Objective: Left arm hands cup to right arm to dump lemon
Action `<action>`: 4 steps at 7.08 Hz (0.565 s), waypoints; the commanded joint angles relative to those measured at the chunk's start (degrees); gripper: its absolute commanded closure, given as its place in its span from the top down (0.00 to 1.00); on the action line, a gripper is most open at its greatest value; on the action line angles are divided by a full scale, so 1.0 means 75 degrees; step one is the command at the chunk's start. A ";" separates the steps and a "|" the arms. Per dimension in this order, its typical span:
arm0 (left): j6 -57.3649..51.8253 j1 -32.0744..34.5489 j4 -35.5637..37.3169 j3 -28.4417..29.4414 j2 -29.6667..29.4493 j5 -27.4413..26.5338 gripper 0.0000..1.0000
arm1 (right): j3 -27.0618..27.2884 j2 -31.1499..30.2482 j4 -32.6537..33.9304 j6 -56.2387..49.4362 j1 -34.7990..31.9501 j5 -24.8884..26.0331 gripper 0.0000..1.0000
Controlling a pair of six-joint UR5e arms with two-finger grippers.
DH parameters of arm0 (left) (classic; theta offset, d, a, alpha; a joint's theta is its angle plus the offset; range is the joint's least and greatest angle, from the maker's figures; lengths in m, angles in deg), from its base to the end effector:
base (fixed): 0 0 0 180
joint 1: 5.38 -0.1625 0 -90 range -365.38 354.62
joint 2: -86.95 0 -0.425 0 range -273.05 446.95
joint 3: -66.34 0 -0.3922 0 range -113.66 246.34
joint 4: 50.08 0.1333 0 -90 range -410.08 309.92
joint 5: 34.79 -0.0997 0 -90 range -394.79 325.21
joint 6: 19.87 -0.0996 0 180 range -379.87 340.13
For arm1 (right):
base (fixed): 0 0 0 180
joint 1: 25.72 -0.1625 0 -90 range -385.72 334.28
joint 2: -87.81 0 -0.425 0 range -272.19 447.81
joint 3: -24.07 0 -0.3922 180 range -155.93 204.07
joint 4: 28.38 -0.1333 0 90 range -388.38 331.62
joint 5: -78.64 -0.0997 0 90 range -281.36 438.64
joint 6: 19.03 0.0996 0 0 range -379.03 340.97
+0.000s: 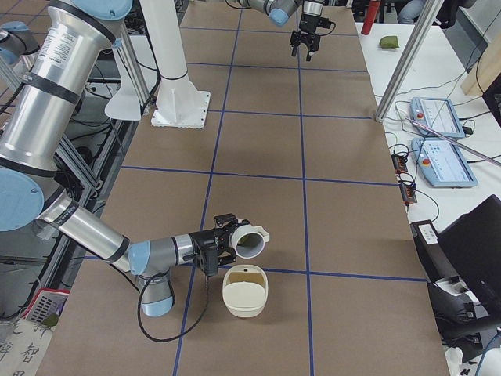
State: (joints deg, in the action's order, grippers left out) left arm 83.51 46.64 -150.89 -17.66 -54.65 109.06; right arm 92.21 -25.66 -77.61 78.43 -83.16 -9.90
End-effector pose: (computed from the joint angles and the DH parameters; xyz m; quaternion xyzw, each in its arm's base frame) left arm 0.3962 -0.5934 0.0957 -0.2372 0.5297 -0.2444 0.7768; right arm 0.0074 -0.2408 0.7250 0.3166 -0.6586 0.3741 0.5710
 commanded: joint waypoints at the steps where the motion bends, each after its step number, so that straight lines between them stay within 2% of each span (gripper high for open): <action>1: -0.0003 0.0072 0.0000 0.0009 0.0000 -0.0009 1.00 | -0.0014 0.0117 -0.0302 0.1717 -0.0005 -0.0136 0.00; 4: -0.0003 0.0072 0.0000 -0.0003 -0.0047 -0.0149 1.00 | -0.0293 0.0280 -0.0409 0.2846 -0.0355 -0.0253 0.00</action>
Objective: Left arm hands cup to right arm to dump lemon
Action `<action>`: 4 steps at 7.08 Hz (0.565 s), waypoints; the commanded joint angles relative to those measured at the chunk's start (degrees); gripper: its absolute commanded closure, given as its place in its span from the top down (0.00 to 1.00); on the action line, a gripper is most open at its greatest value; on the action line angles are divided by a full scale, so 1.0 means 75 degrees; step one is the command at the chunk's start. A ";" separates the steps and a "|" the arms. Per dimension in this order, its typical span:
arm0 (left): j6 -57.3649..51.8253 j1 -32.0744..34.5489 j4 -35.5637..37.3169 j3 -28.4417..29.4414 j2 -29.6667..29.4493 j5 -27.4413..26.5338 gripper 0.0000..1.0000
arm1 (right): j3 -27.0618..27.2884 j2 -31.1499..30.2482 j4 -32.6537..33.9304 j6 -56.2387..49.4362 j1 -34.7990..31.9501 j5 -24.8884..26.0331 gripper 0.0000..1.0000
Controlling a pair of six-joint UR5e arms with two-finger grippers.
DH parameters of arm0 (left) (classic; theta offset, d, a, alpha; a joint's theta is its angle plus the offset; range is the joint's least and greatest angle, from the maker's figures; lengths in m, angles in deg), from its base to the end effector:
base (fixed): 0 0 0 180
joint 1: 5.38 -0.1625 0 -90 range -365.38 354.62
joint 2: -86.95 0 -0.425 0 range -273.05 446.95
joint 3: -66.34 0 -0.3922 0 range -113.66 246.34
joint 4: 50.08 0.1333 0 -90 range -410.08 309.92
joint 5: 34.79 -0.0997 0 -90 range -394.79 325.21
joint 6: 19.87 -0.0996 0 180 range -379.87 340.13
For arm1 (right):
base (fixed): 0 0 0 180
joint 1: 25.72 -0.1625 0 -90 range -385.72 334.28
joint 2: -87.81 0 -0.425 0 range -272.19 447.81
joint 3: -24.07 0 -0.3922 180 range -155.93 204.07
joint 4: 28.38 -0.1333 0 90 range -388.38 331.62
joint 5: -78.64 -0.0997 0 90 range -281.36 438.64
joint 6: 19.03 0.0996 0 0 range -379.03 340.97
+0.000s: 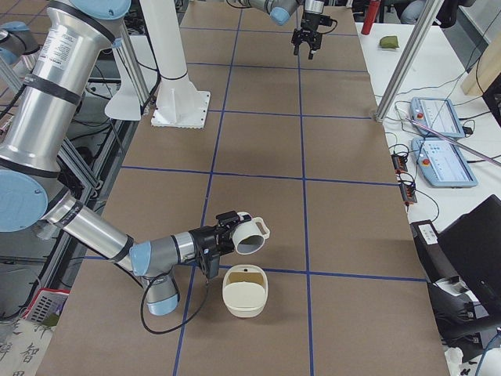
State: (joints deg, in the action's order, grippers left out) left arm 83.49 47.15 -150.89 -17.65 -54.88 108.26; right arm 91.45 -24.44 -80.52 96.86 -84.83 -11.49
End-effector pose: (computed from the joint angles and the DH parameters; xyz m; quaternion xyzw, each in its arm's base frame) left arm 0.3907 -0.5980 0.0935 -0.2282 0.5316 -0.2506 0.7762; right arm 0.0099 -0.2427 0.7210 0.2138 -0.7194 0.4458 0.4878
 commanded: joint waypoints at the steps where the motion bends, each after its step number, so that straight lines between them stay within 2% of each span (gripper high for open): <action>1: 0.0000 0.0015 0.0000 -0.0005 -0.0050 -0.0054 1.00 | -0.0484 0.0292 -0.0021 0.0739 -0.0262 -0.0042 0.00; 4: 0.0000 0.0027 0.0000 -0.0016 -0.0168 -0.0054 1.00 | -0.0639 0.0421 -0.0021 0.1733 -0.0683 -0.0042 0.00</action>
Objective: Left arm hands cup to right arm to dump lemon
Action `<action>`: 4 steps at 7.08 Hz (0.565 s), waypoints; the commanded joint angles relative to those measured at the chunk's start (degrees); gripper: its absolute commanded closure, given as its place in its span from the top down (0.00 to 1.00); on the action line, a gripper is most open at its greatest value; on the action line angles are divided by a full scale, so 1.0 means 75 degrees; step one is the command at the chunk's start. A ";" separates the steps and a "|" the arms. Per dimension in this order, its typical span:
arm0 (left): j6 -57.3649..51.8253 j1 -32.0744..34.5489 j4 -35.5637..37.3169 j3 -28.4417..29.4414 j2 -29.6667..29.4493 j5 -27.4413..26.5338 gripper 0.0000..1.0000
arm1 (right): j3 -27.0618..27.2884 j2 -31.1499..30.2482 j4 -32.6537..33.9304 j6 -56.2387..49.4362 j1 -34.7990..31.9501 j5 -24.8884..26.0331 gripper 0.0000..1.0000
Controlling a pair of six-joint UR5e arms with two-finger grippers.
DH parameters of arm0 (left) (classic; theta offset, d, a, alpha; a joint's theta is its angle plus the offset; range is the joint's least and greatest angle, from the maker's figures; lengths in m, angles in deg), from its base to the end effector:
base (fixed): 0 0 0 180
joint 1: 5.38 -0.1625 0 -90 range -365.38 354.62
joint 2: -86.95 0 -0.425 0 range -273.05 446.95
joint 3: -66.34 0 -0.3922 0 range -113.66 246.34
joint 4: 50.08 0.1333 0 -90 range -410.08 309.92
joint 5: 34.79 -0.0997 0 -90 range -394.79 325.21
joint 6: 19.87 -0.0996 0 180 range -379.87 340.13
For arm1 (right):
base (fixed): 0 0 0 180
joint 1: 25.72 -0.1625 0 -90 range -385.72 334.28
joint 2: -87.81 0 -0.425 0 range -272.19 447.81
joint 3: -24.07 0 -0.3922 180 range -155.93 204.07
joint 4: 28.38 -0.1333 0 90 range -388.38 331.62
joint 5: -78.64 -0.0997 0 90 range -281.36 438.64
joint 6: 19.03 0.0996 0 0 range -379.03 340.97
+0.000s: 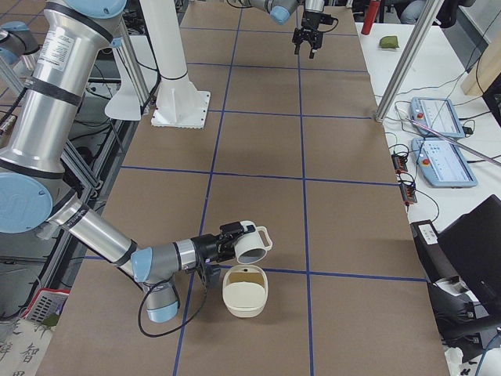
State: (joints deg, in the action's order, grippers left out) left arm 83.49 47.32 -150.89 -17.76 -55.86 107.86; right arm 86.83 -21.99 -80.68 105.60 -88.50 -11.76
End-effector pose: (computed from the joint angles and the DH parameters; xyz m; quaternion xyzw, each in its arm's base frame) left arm 0.3877 -0.5982 0.0810 -0.2201 0.5381 -0.2484 0.7748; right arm 0.0203 -0.2504 0.7410 0.1774 -0.7172 0.5046 0.4467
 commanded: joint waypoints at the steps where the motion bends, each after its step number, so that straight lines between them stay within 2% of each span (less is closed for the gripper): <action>1: 0.0000 0.0016 0.0000 -0.0002 -0.0037 -0.0013 1.00 | -0.0035 0.0247 0.0000 0.1374 -0.0369 0.0006 0.00; 4: 0.0000 0.0110 0.0000 -0.0014 -0.0107 -0.0013 1.00 | -0.0036 0.0354 -0.0163 0.3156 -0.0710 -0.0006 0.00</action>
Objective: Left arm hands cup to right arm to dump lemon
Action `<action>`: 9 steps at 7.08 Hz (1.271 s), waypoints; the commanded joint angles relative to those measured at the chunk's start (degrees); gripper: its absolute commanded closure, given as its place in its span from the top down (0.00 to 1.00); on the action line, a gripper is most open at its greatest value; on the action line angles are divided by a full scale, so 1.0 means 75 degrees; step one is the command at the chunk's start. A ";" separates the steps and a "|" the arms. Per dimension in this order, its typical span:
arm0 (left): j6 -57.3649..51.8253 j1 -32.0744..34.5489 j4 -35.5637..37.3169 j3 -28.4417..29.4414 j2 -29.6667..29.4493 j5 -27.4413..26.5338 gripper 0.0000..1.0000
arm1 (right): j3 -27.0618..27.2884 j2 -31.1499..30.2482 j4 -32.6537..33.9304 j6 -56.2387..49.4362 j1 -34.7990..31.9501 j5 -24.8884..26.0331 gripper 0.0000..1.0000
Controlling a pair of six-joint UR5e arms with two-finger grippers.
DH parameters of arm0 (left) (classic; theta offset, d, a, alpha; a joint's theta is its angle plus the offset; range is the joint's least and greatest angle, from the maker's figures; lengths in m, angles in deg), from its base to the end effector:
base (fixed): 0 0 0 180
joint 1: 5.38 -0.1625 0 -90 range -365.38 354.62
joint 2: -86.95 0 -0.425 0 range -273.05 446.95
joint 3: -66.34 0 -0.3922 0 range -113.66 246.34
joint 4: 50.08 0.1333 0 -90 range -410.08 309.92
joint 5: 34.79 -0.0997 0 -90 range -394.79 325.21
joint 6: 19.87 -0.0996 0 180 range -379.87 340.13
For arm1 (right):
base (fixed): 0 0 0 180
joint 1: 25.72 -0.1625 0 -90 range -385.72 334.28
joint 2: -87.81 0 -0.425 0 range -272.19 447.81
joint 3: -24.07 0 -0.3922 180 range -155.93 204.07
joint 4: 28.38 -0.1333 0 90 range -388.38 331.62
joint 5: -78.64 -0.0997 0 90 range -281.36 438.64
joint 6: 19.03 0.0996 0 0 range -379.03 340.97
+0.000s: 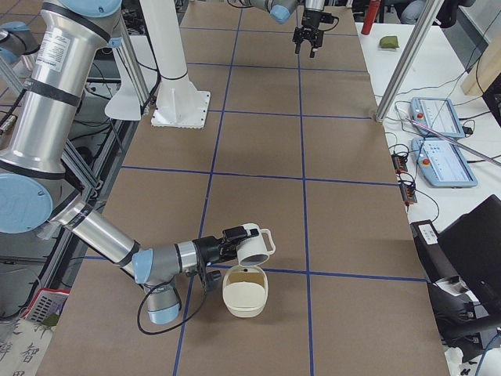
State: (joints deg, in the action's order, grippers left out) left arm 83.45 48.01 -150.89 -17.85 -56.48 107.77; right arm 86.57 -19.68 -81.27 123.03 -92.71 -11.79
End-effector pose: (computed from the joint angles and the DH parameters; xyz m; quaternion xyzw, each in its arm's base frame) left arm 0.3796 -0.6018 0.0728 -0.2131 0.5435 -0.2498 0.7725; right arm 0.0303 -0.2677 0.7327 0.0955 -0.7481 0.5646 0.3355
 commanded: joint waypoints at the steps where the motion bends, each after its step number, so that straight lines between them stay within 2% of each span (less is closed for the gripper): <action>1: 0.0005 0.0018 0.0000 0.0009 -0.0071 -0.0001 1.00 | -0.0001 0.0104 -0.0271 0.1049 -0.0195 0.0010 0.00; 3: 0.0005 0.0018 0.0012 0.0021 -0.0130 -0.0001 1.00 | -0.0024 0.0046 -0.0704 0.1599 -0.0324 0.0010 0.00; 6: 0.0005 0.0018 0.0012 0.0010 -0.0212 0.0011 1.00 | -0.0071 0.0093 -0.0730 0.2360 -0.0336 0.0080 0.00; 9: 0.0087 0.0006 0.0058 0.0010 -0.0376 0.0011 1.00 | -0.0376 0.0093 -0.1350 0.2808 -0.0372 0.0162 0.00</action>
State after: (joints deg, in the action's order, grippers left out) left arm 83.74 48.07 -150.57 -17.71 -58.82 107.85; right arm 84.52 -19.00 -89.94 142.96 -95.45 -10.93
